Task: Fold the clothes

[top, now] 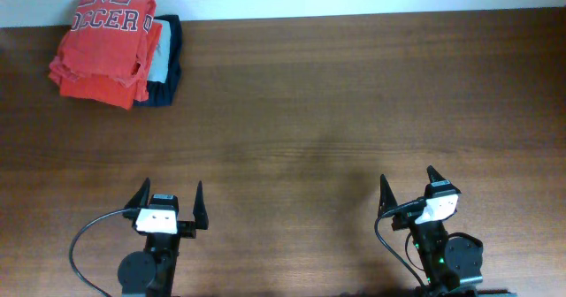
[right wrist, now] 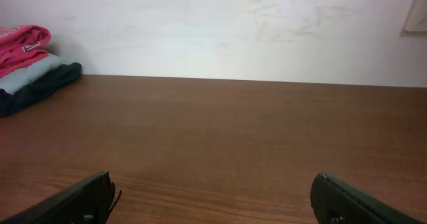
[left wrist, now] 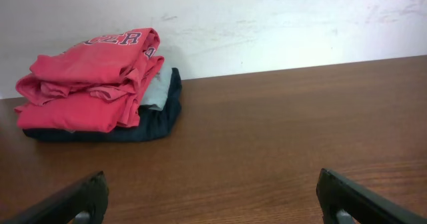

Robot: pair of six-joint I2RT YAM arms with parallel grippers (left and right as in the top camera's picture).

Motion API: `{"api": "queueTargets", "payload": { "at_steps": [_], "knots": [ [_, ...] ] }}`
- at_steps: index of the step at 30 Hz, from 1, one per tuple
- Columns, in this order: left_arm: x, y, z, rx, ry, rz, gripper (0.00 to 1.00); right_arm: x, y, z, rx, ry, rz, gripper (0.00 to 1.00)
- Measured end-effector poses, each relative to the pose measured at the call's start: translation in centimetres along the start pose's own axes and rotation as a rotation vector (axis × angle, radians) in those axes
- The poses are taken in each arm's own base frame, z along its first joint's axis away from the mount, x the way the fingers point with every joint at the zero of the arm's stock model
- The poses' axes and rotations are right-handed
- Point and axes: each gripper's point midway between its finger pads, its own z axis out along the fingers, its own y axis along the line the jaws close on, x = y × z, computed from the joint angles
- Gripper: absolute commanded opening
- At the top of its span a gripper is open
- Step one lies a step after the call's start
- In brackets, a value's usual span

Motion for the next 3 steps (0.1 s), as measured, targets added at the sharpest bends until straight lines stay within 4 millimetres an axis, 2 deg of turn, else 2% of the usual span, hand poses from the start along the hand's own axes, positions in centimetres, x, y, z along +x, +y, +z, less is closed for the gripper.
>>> {"api": "queueTargets", "payload": {
  "at_steps": [3],
  "knots": [
    [-0.01, -0.01, 0.0, 0.0, 0.0, 0.0, 0.99, 0.0, 0.0, 0.0, 0.0, 0.0, 0.0, 0.98]
  ]
}}
